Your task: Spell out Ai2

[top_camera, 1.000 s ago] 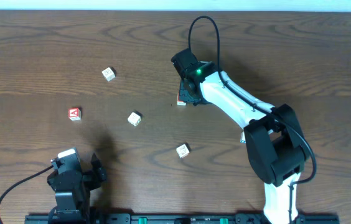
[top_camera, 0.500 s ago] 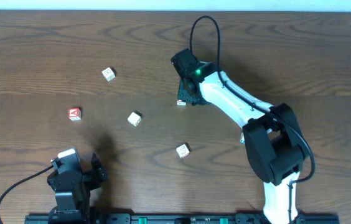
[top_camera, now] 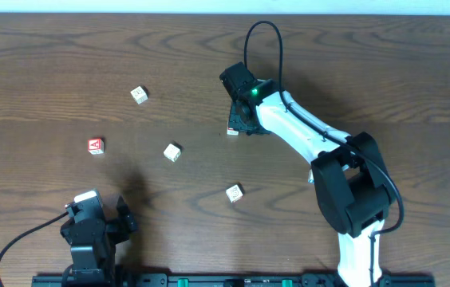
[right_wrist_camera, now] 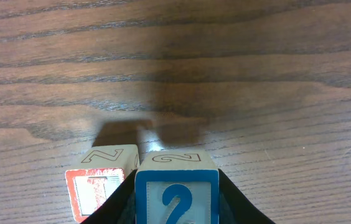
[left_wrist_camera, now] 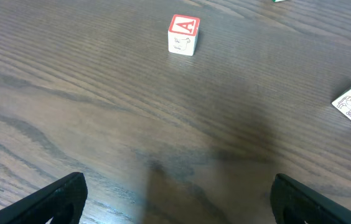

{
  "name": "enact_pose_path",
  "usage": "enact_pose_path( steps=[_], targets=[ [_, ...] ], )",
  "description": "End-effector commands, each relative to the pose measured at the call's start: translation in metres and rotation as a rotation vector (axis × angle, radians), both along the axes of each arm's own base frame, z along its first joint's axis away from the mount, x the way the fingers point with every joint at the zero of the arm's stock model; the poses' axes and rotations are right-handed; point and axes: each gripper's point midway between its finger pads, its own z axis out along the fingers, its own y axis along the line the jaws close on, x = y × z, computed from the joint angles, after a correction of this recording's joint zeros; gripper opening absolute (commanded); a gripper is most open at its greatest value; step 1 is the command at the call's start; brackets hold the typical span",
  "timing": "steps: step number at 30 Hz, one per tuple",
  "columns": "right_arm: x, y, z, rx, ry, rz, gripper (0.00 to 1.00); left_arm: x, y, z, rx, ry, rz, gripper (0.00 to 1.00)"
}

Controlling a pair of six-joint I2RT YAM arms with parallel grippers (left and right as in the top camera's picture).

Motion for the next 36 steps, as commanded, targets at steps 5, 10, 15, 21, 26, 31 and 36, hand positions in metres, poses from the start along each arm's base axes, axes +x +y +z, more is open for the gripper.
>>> enact_pose_path(
  steps=[5, 10, 15, 21, 26, 31, 36],
  targets=[
    [-0.002, -0.007, -0.009, -0.019, 0.023, -0.001, 0.33, -0.008, 0.001, -0.017, 0.012, 0.064, -0.004, 0.95],
    [-0.004, -0.007, -0.009, -0.023, 0.03, 0.0, 0.38, -0.008, 0.001, -0.017, 0.012, 0.064, -0.004, 0.95],
    [-0.004, -0.007, -0.009, -0.023, 0.03, -0.001, 0.38, -0.008, 0.001, -0.017, 0.012, 0.064, -0.004, 0.95],
    [0.003, -0.008, -0.007, -0.024, 0.009, 0.026, 0.37, -0.008, 0.001, -0.017, 0.012, 0.064, -0.004, 0.95],
    [0.014, -0.017, 0.005, -0.018, -0.014, 0.023, 0.38, -0.008, 0.001, -0.017, 0.012, 0.064, -0.004, 0.95],
    [0.031, -0.021, 0.04, 0.005, -0.083, 0.047, 0.4, -0.008, 0.001, -0.017, 0.013, 0.064, -0.004, 0.95],
    [0.032, -0.02, 0.079, 0.03, -0.148, 0.111, 0.46, -0.008, 0.001, -0.017, 0.012, 0.064, -0.004, 0.95]
  ],
)
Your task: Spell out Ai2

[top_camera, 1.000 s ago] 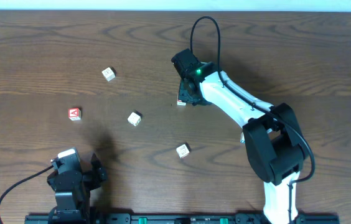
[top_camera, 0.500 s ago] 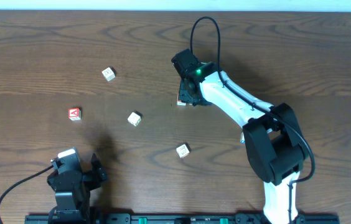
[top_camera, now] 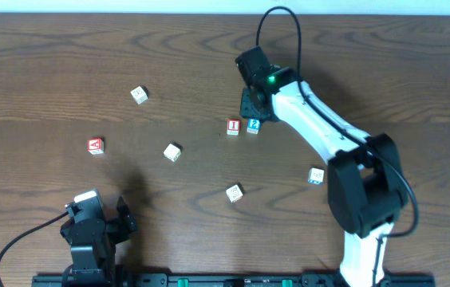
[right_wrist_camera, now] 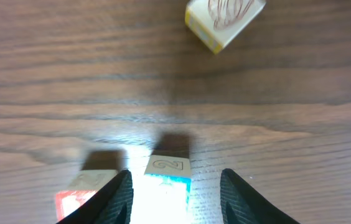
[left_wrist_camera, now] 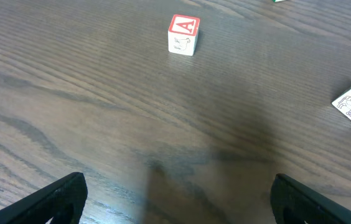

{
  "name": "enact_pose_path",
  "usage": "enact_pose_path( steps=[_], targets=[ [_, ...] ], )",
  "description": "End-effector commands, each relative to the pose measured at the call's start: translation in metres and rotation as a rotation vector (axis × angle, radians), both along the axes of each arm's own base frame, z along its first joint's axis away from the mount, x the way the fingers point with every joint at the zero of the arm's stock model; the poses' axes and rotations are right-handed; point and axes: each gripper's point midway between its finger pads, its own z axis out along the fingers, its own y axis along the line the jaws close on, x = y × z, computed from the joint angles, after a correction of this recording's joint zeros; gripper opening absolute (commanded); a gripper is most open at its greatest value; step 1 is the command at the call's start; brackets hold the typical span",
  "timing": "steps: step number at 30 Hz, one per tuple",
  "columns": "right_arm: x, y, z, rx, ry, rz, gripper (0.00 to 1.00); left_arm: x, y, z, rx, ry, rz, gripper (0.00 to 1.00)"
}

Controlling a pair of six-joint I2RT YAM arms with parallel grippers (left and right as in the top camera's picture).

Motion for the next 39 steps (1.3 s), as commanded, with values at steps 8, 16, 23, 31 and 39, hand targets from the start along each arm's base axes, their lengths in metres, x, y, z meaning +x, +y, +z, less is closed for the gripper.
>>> enact_pose_path(
  steps=[8, 16, 23, 31, 39],
  targets=[
    [-0.001, -0.019, 0.018, 0.049, 0.019, 0.024, 0.01, -0.008, 0.001, -0.017, 0.012, 0.064, -0.004, 0.95],
    [-0.017, -0.029, -0.032, 0.07, 0.112, 0.01, 0.02, -0.008, 0.001, -0.017, 0.012, 0.064, -0.004, 0.95],
    [-0.028, -0.024, -0.053, 0.109, 0.133, 0.026, 0.02, -0.008, 0.001, -0.017, 0.012, 0.064, -0.004, 0.95],
    [-0.026, -0.006, -0.059, 0.14, 0.111, 0.063, 0.02, -0.008, 0.001, -0.017, 0.012, 0.064, -0.004, 0.95],
    [-0.027, 0.007, -0.058, 0.144, 0.095, 0.096, 0.02, -0.008, 0.001, -0.017, 0.012, 0.064, -0.004, 0.95]
  ],
)
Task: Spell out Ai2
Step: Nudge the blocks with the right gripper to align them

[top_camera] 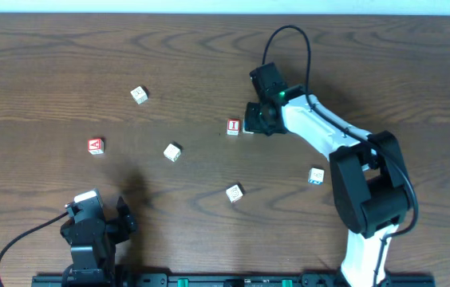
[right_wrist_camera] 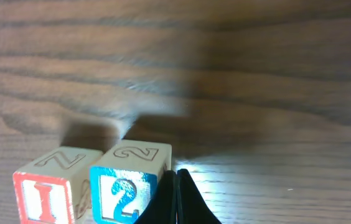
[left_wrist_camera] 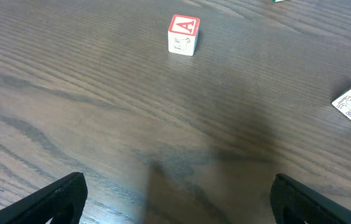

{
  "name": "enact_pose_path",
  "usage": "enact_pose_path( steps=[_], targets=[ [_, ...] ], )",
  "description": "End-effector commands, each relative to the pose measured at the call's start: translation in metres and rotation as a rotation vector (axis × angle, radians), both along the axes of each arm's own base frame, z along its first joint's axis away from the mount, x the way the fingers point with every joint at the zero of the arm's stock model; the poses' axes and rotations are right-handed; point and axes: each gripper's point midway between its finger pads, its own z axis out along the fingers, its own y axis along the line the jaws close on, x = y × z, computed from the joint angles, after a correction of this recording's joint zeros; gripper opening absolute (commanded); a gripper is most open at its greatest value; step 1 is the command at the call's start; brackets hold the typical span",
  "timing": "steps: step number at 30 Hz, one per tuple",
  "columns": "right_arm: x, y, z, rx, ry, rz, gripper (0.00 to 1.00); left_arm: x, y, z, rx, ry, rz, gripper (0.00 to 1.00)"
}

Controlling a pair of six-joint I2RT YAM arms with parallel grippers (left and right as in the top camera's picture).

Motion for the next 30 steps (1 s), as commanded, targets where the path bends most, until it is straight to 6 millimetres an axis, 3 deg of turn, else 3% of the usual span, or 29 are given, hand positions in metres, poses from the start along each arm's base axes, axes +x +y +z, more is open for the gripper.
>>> enact_pose_path(
  steps=[1, 30],
  targets=[
    [-0.0046, 0.0019, -0.0066, -0.007, 0.014, 0.022, 0.01, -0.0075, 0.0009, -0.017, 0.012, 0.064, -0.004, 0.95],
    [-0.0017, 0.009, -0.0046, 0.013, -0.008, 0.092, 0.02, -0.0075, 0.0009, -0.0169, 0.012, 0.063, -0.004, 0.95]
  ],
)
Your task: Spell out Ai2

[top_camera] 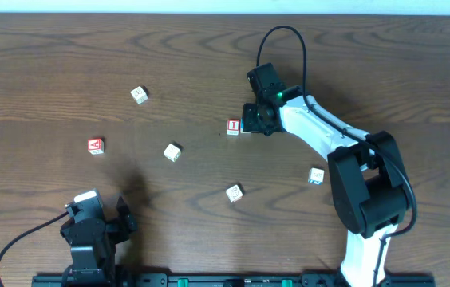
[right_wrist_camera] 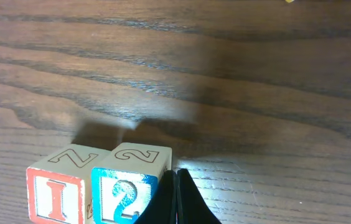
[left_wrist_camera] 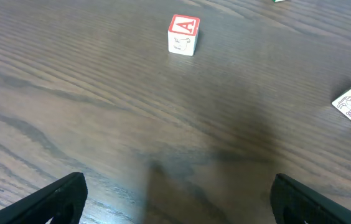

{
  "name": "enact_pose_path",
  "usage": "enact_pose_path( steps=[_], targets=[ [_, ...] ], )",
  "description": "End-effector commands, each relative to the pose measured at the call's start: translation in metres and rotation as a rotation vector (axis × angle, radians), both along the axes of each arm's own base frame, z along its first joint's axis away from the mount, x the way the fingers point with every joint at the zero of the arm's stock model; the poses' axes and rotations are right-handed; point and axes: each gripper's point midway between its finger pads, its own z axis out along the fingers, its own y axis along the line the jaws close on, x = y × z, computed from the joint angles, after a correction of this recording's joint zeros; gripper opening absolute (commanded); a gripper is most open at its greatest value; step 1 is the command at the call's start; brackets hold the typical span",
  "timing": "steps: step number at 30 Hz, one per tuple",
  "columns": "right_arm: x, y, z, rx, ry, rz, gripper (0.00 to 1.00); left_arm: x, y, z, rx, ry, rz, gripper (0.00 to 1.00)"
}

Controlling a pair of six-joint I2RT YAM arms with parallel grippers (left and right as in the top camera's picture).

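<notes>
The red I block (top_camera: pixel 233 126) and the blue 2 block (right_wrist_camera: pixel 129 183) stand side by side and touching, the I block (right_wrist_camera: pixel 57 190) on the left. My right gripper (right_wrist_camera: pixel 177 186) is shut with nothing in it, its fingertips pressed together against the 2 block's right side; overhead the right gripper (top_camera: pixel 255 119) covers most of that block. The red A block (top_camera: pixel 96 146) lies alone at the left, and shows far ahead as the A block (left_wrist_camera: pixel 183 34) in the left wrist view. My left gripper (left_wrist_camera: pixel 175 196) rests open near the table's front edge.
Loose plain blocks lie at the upper left (top_camera: pixel 138 95), middle left (top_camera: pixel 172 151) and centre front (top_camera: pixel 234 192). A blue-marked block (top_camera: pixel 316 175) sits to the right of the right arm. A white card-like block shows at the left wrist view's right edge.
My shut right gripper and the 2 block have shifted slightly left, so the 2 block now touches the I block. The left arm has not moved.
My right gripper was shut on the 2 block beside the I block. Then it stood open behind the set-down 2. Then it was shut against the 2 block's right side, and now the 2 and I blocks touch. The A block stayed at the left.
</notes>
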Motion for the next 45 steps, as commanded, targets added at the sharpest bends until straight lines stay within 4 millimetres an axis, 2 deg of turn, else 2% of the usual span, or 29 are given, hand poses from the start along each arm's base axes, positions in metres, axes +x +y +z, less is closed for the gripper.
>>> enact_pose_path(
  steps=[1, 6, 8, 11, 13, 15, 18, 21, 25, 28, 29, 32, 33, 34, 35, 41, 45],
  targets=[
    [-0.005, 0.004, -0.006, 0.011, 0.019, 0.026, 0.01, -0.008, 0.001, -0.017, 0.012, 0.064, -0.004, 0.95],
    [-0.005, 0.003, -0.006, 0.007, 0.018, 0.024, 0.02, -0.008, 0.001, -0.017, 0.012, 0.064, -0.004, 0.95],
    [-0.003, -0.004, -0.007, -0.025, 0.01, 0.01, 0.02, -0.008, 0.001, -0.017, 0.012, 0.064, -0.004, 0.95],
    [0.004, -0.033, -0.007, -0.132, -0.01, -0.033, 0.02, -0.008, 0.001, -0.017, 0.012, 0.064, -0.004, 0.96],
    [0.007, -0.054, 0.001, -0.181, 0.002, -0.03, 0.02, -0.008, 0.001, -0.017, 0.012, 0.064, -0.004, 0.95],
    [0.01, -0.073, 0.021, -0.199, 0.018, -0.037, 0.01, -0.008, 0.001, -0.017, 0.012, 0.064, -0.004, 0.95],
    [0.013, -0.095, 0.07, -0.209, -0.01, 0.004, 0.02, -0.008, 0.001, -0.017, 0.012, 0.064, -0.004, 0.95],
    [0.001, -0.106, 0.116, -0.187, -0.062, 0.055, 0.02, -0.008, 0.001, -0.017, 0.012, 0.064, -0.004, 0.95],
    [-0.034, -0.111, 0.192, -0.122, -0.211, 0.113, 0.02, -0.008, 0.001, -0.017, 0.012, 0.064, -0.004, 0.95],
    [-0.068, -0.119, 0.216, -0.109, -0.31, 0.113, 0.02, -0.007, 0.001, -0.017, 0.012, 0.063, -0.004, 0.95],
    [-0.092, -0.125, 0.213, -0.101, -0.357, 0.108, 0.02, -0.008, 0.001, -0.017, 0.012, 0.064, -0.004, 0.95],
    [-0.134, -0.135, 0.184, -0.085, -0.412, 0.091, 0.01, -0.008, 0.002, -0.017, 0.023, 0.066, -0.003, 0.95],
    [-0.143, -0.137, 0.176, -0.077, -0.416, 0.078, 0.19, -0.009, 0.006, -0.016, 0.05, 0.07, 0.006, 0.95],
    [-0.151, -0.139, 0.168, -0.069, -0.415, 0.062, 0.64, -0.009, 0.009, -0.016, 0.07, 0.073, 0.013, 0.95],
    [-0.159, -0.141, 0.161, -0.06, -0.412, 0.042, 0.99, -0.009, 0.011, -0.015, 0.077, 0.074, 0.017, 0.95],
    [-0.189, -0.148, 0.135, -0.064, -0.359, 0.034, 0.99, -0.009, 0.01, -0.015, 0.077, 0.074, 0.017, 0.95],
    [-0.196, -0.149, 0.127, -0.074, -0.311, 0.037, 0.99, -0.005, 0.01, -0.01, 0.076, 0.047, 0.018, 0.95]
  ],
)
